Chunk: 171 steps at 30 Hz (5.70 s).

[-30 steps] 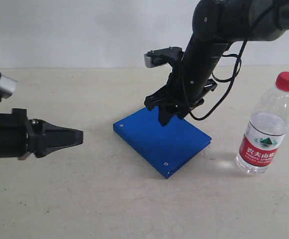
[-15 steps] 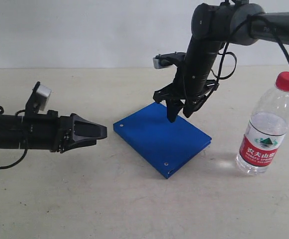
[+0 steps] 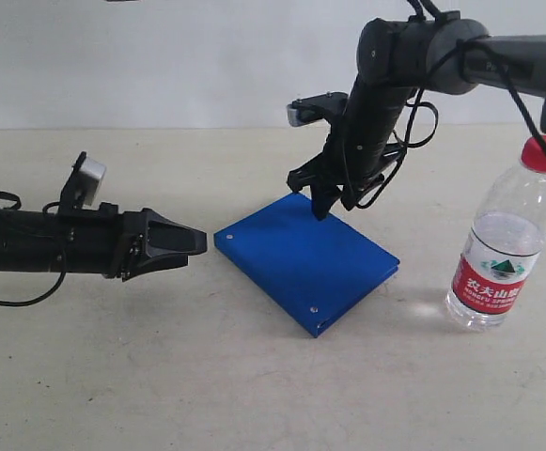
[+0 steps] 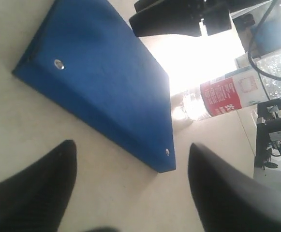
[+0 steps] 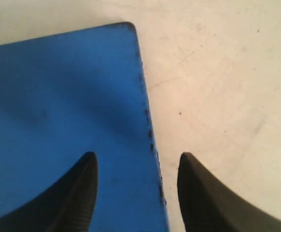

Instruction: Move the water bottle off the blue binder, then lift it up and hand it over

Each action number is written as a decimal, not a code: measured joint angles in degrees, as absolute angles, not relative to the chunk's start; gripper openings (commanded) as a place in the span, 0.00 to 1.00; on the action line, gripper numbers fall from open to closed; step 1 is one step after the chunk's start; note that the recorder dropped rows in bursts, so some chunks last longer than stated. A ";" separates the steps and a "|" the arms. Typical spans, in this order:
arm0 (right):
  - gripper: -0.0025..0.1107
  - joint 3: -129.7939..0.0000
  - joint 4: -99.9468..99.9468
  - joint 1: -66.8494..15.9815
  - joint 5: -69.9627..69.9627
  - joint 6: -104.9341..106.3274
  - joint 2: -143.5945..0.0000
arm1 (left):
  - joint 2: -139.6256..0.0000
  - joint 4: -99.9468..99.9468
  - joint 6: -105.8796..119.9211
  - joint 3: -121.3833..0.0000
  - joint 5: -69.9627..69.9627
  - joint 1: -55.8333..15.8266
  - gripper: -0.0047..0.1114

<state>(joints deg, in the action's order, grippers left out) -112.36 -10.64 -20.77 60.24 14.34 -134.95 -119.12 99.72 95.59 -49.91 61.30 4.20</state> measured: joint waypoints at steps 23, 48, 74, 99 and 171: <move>0.41 -112.46 -36.33 -12.63 69.41 28.89 -137.02 | -119.12 99.72 95.59 -50.13 59.51 4.20 0.57; 0.41 -112.58 -24.56 -13.00 61.93 25.15 -131.49 | -119.12 99.72 95.59 -51.06 58.99 4.20 0.57; 0.41 -112.93 -28.43 -19.95 66.27 24.59 -138.80 | -119.12 99.72 95.59 -51.06 59.19 7.02 0.42; 0.41 -112.70 -33.59 -22.32 69.70 27.42 -139.42 | -119.12 89.55 96.67 -45.83 63.05 14.28 0.64; 0.02 -112.52 -44.37 -28.15 70.18 56.85 -127.87 | -121.09 99.79 119.66 -45.24 69.31 16.75 0.63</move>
